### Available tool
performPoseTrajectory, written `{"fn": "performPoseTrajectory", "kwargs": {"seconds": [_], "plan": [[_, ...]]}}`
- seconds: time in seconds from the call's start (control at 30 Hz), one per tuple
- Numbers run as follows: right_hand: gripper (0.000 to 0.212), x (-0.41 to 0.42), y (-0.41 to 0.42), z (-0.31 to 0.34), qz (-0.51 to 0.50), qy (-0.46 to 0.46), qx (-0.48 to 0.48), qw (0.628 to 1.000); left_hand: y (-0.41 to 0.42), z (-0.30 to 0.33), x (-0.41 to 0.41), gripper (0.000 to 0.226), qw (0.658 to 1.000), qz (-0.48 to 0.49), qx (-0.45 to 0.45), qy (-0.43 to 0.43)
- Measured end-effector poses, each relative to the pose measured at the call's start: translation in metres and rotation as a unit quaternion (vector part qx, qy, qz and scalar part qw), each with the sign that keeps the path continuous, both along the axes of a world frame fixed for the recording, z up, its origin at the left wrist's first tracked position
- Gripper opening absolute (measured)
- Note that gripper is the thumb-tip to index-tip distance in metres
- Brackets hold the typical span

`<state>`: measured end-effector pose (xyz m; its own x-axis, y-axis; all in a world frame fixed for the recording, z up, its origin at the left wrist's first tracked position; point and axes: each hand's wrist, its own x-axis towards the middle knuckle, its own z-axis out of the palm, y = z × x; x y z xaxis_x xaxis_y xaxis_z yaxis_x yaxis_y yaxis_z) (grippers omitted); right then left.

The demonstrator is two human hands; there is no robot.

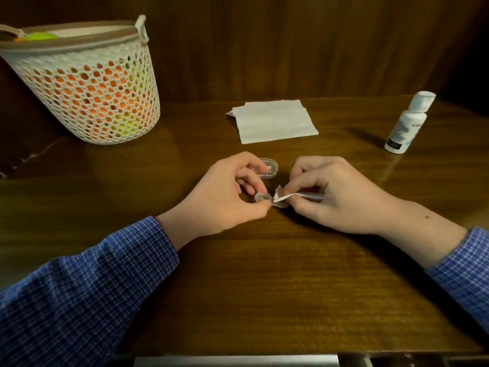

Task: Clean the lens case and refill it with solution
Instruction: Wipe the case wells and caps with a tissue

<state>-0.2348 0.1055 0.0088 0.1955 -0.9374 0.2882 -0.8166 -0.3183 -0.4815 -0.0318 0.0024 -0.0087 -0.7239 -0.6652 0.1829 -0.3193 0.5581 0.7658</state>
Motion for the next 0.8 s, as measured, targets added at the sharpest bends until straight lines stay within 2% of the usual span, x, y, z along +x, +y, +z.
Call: {"fn": "performPoseTrajectory", "kwargs": {"seconds": [0.13,0.33,0.57,0.8], "plan": [[0.021,0.0022,-0.0006,-0.0013,-0.001,-0.008,0.010,1.000,-0.0010,0.0016,-0.0003,0.051,1.000,0.000,0.003,0.004],[0.015,-0.0001,-0.0008,-0.0011,-0.062,-0.002,-0.081,0.995,-0.0010,0.0033,-0.0001,0.054,1.000,-0.007,0.013,0.005],[0.025,0.0040,0.0009,-0.0026,0.006,0.014,0.028,0.999,0.0000,0.0037,-0.0002,0.054,1.000,-0.004,0.018,0.011],[0.021,0.0024,-0.0003,-0.0045,-0.002,0.016,0.054,0.998,-0.0014,0.0022,0.0001,0.052,0.999,0.004,0.030,0.027]]}}
